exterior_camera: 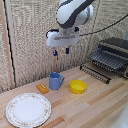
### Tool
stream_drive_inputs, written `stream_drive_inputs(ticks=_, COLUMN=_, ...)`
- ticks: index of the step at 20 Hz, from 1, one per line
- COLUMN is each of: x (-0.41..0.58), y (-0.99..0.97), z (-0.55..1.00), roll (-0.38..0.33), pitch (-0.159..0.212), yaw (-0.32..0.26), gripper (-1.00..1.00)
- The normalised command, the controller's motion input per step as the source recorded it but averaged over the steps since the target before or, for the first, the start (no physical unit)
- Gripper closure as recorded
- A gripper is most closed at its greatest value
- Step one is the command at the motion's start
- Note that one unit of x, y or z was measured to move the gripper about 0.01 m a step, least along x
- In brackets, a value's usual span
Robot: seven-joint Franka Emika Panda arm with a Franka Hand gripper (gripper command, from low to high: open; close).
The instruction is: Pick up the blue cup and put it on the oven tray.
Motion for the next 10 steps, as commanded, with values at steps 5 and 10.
stream_drive_inputs(ticks=5, x=0.683, y=-0.27, z=-0.21, roll=0.005, pitch=0.033, yaw=0.035, gripper=-1.0)
stream_drive_inputs(ticks=10, x=0.492, y=-0.25, z=-0.22, roll=0.0, pitch=0.058, yaw=0.04, gripper=-1.0)
